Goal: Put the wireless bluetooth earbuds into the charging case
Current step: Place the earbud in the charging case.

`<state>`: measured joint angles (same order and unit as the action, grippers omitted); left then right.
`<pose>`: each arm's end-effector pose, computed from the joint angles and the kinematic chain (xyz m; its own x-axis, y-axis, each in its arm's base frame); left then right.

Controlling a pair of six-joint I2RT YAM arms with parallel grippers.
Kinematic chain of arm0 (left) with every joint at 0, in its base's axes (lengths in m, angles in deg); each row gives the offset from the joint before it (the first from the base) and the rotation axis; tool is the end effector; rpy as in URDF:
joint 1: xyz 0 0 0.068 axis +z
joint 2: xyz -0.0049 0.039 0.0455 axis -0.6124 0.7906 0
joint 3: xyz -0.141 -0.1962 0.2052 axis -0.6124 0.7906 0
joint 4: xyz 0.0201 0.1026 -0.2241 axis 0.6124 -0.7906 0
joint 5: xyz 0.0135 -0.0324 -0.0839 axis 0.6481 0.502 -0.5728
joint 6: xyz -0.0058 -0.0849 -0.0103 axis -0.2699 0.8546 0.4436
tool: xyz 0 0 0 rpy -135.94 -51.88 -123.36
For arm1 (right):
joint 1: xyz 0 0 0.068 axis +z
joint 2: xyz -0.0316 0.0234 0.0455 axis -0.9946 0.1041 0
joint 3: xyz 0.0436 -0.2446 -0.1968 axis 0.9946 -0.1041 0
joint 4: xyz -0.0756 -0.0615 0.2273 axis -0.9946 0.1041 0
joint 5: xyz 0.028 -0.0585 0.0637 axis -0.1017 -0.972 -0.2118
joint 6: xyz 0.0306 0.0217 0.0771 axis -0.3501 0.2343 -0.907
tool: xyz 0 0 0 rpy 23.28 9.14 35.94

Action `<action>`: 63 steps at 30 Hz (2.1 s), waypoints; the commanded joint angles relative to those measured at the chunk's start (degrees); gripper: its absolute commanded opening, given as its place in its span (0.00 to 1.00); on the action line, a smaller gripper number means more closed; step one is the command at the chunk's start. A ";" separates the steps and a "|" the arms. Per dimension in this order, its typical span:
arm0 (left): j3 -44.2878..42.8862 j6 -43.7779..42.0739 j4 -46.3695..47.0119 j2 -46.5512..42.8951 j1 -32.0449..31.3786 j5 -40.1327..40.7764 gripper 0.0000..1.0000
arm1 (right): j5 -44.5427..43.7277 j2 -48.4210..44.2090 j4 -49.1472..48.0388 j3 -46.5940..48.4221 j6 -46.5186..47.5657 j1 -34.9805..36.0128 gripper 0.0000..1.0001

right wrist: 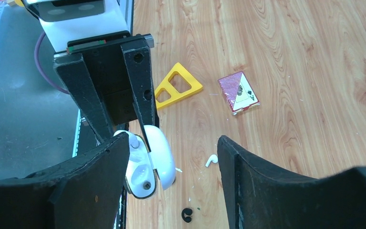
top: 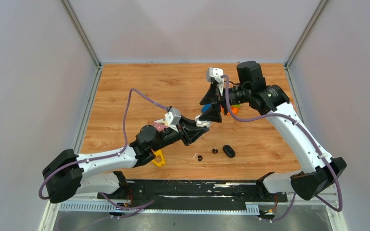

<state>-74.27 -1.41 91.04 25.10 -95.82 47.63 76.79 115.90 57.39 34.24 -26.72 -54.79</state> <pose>0.1277 -0.2287 0.3498 -0.1883 -0.3429 -0.9203 0.9131 0.2839 -0.2926 0.1933 0.1789 0.4451 -0.1030 -0.3424 -0.9339 -0.9947 0.0373 0.0960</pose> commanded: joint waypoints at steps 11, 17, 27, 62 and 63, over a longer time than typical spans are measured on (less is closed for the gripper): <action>-1.81 -1.07 0.75 -1.65 -0.17 -1.03 0.00 | 4.67 0.29 5.21 1.30 2.42 0.76 0.73; -2.23 -1.67 -0.60 -1.99 -0.21 -1.11 0.00 | 5.37 0.16 5.35 0.45 2.02 1.42 0.73; -2.64 -2.06 -1.33 -2.26 -0.15 -1.14 0.00 | 0.74 1.52 3.96 1.11 -0.26 2.85 0.75; -1.25 -1.93 -1.23 -4.21 -0.21 -0.94 0.00 | -6.22 2.18 9.19 2.78 2.93 2.07 0.73; -1.17 -1.89 -1.24 -4.13 -0.20 -1.01 0.00 | -6.22 2.17 9.26 2.76 3.00 2.03 0.73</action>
<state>-74.27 -2.61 85.29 22.95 -95.80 47.26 72.75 118.26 65.94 34.75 -25.93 -52.13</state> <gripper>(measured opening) 0.348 0.737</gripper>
